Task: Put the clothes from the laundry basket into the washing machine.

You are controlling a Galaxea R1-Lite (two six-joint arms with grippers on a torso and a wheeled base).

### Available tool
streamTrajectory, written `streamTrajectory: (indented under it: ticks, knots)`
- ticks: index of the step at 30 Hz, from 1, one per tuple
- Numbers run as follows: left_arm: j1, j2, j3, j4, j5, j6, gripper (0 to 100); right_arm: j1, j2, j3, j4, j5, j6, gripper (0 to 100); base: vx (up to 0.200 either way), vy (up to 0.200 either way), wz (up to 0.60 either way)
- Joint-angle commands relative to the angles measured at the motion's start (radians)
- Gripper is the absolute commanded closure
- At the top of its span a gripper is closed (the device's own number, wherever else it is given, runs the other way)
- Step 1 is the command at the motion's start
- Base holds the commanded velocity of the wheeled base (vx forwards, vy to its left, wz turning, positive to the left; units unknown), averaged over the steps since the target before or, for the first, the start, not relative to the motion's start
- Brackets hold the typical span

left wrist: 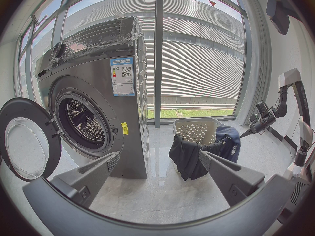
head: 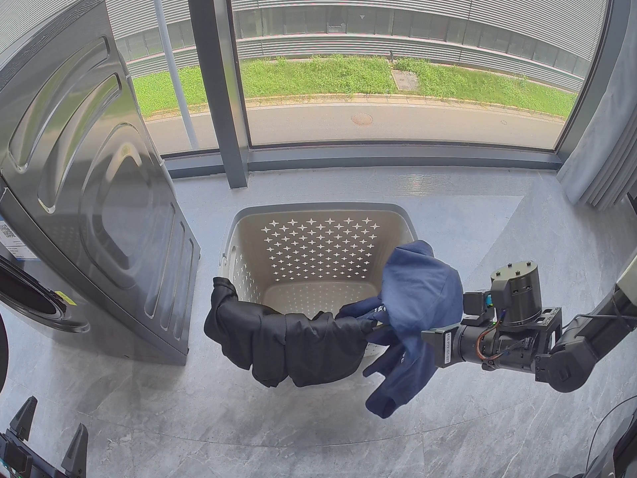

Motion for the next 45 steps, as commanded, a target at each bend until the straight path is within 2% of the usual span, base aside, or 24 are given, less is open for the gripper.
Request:
streamTrajectory:
  ticks: [1,7,17,28,29,35,45]
  knots:
    - [0.0,-0.017,0.018,0.0,0.0,0.0,0,0.0,0.086,0.0,-0.031,-0.002,0.006,0,0.0,0.0,0.0]
    - [0.0,-0.017,0.018,0.0,0.0,0.0,0,-0.015,0.181,-0.023,-0.079,-0.038,0.009,0,0.0,0.0,0.0]
    - [-0.001,-0.017,0.018,0.0,0.0,0.0,0,-0.095,0.253,-0.157,-0.068,-0.044,0.009,0,0.0,0.0,0.0]
    - [0.0,-0.017,0.018,0.0,0.0,0.0,0,-0.087,0.294,-0.203,-0.085,-0.045,0.02,0,0.0,0.0,0.0]
    - [0.0,-0.017,0.018,0.0,0.0,0.0,0,-0.084,0.293,-0.201,-0.085,-0.045,0.02,100,0.0,0.0,0.0]
    - [0.0,-0.017,0.018,0.0,0.0,0.0,0,-0.073,0.274,-0.192,-0.085,-0.045,0.02,100,0.0,0.0,0.0]
    - [0.0,-0.017,0.018,0.0,0.0,0.0,0,0.002,0.142,-0.104,-0.083,-0.048,0.021,100,0.0,0.0,0.0]
